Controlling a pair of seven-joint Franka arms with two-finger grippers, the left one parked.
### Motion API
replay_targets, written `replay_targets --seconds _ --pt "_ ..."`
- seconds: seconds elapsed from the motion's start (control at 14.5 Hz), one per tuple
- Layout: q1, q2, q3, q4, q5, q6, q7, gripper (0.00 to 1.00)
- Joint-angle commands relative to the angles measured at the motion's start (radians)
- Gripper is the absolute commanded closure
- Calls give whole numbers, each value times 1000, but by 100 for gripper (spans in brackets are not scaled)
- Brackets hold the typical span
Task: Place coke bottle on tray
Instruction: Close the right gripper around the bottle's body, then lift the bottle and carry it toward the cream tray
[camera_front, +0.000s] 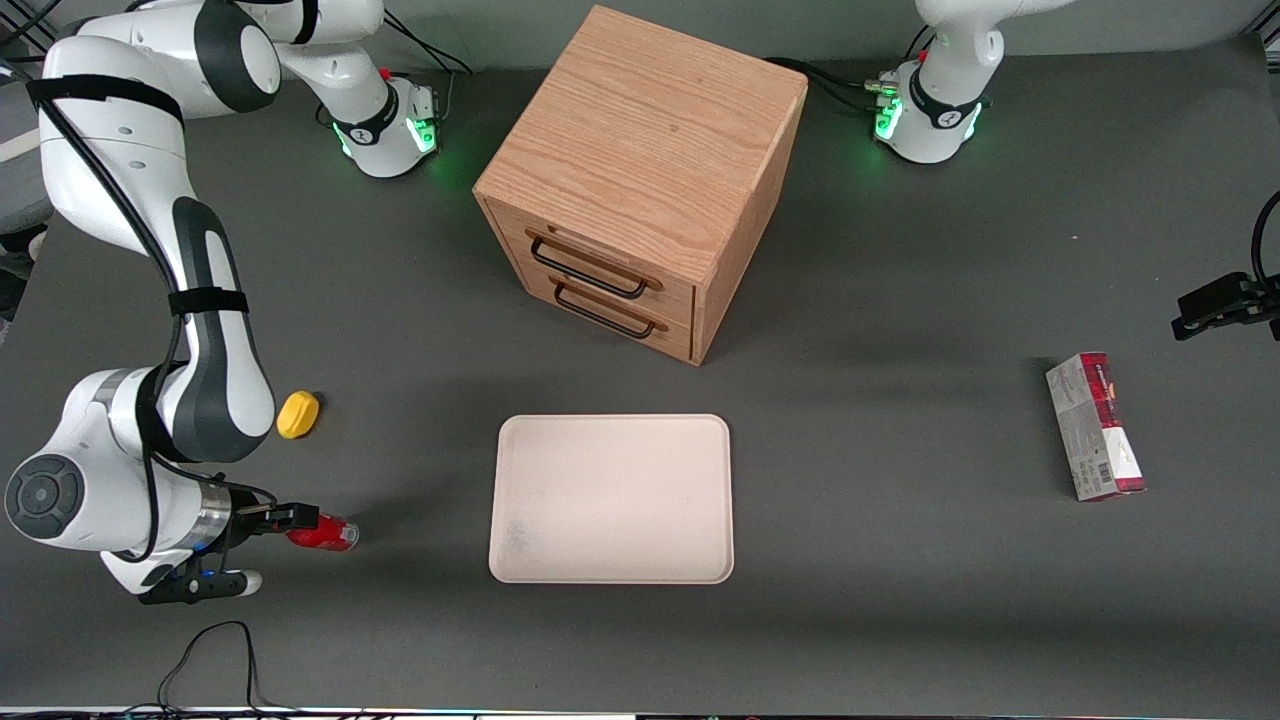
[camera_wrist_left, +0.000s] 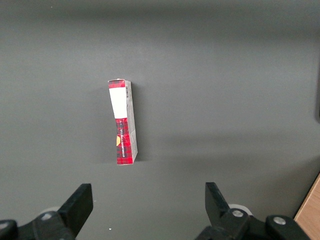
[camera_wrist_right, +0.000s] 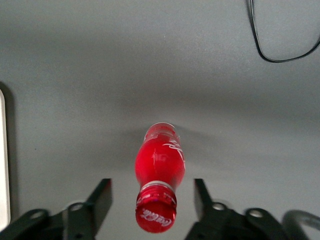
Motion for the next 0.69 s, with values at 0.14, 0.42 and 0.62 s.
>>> replay_targets --seconds 0.14,0.42,0.62 --pt "1 -28 -1 -34 2 6 1 100" --pt "4 -86 2 -8 -3 -92 1 100" --pt "2 -131 5 109 -4 -267 -2 100"
